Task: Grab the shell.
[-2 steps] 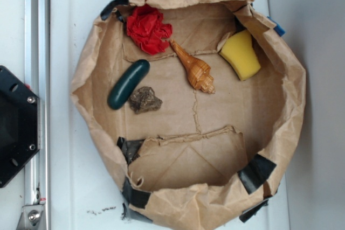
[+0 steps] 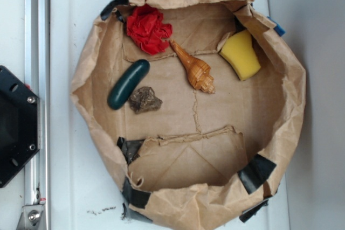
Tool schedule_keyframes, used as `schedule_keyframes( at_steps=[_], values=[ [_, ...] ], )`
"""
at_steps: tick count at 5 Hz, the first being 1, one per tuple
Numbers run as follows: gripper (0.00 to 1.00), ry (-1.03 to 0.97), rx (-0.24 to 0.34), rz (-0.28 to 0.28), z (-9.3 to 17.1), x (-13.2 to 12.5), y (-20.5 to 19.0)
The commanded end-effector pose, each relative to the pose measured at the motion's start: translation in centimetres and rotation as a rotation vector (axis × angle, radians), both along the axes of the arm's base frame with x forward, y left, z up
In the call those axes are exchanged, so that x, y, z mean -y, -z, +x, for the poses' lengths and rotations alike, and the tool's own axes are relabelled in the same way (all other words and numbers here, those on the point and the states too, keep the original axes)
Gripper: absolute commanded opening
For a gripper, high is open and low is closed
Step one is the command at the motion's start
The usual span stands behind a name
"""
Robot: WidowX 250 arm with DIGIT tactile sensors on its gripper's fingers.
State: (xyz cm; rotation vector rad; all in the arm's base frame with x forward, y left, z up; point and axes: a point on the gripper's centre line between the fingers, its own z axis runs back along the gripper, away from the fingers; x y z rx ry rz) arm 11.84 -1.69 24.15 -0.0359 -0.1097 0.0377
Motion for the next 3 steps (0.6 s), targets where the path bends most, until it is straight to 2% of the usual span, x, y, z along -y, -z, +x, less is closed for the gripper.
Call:
schedule_keyframes(
  at_steps=[1,2,3],
  values=[
    [1.00,-0.040,0.070,0.023,8.4,-0.8,1.4],
    [1.00,0.208,0.054,-0.041,11.0,-1.9,3.2],
    [1.00,0.454,0.024,-0.134,11.7,-1.8,4.5]
  ],
)
